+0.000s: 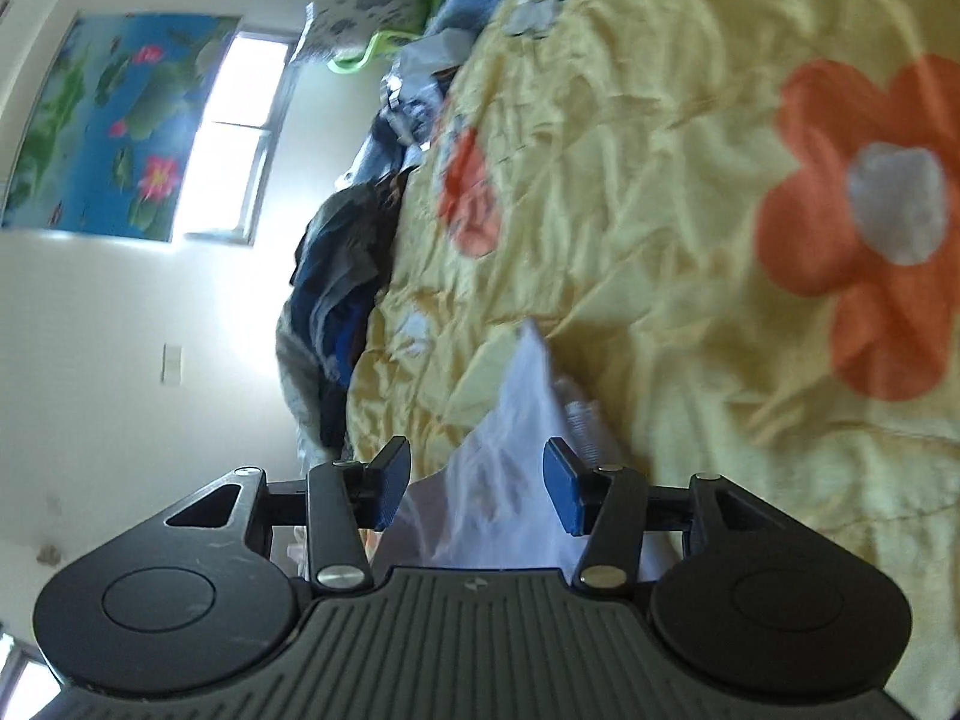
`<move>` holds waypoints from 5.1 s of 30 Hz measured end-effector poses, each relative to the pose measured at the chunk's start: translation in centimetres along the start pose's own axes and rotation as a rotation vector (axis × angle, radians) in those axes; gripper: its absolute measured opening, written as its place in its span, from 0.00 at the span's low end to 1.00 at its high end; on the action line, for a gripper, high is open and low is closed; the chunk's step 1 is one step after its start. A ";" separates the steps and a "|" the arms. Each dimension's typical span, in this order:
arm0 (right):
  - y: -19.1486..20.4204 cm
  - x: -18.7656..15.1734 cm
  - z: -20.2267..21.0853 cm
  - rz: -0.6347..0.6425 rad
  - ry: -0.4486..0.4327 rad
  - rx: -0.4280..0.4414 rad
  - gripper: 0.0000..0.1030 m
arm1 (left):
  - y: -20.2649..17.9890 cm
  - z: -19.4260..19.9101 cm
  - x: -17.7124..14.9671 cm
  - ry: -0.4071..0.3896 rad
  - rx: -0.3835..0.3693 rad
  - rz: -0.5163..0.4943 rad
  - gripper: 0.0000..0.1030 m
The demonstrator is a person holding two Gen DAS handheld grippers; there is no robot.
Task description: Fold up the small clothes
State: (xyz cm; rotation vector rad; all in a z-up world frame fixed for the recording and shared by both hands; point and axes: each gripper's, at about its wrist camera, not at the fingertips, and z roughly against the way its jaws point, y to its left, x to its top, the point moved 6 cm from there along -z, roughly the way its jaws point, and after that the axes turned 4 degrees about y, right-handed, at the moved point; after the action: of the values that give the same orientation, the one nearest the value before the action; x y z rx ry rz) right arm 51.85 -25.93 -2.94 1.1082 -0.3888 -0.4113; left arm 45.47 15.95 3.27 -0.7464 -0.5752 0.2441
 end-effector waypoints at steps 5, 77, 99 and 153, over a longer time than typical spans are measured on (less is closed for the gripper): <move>1.7 -0.2 -2.8 0.017 0.060 0.032 0.52 | -1.1 -4.3 -0.5 0.048 0.081 -0.075 0.70; 0.8 -6.1 4.3 0.415 0.015 -0.333 0.56 | -4.5 1.7 -18.4 -0.145 0.563 -0.475 0.91; -0.8 -5.9 3.3 0.308 0.052 -0.238 0.06 | -2.8 0.9 -18.7 -0.109 0.574 -0.351 0.93; -2.4 -13.9 5.4 0.285 0.122 -0.181 0.42 | -3.1 4.3 -17.5 -0.239 0.280 -0.163 1.00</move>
State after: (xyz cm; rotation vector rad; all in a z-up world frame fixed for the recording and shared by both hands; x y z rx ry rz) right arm 36.95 -24.08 -4.38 0.8812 -0.3869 -0.1231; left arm 28.64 9.12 0.87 -0.3986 -0.8060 0.2587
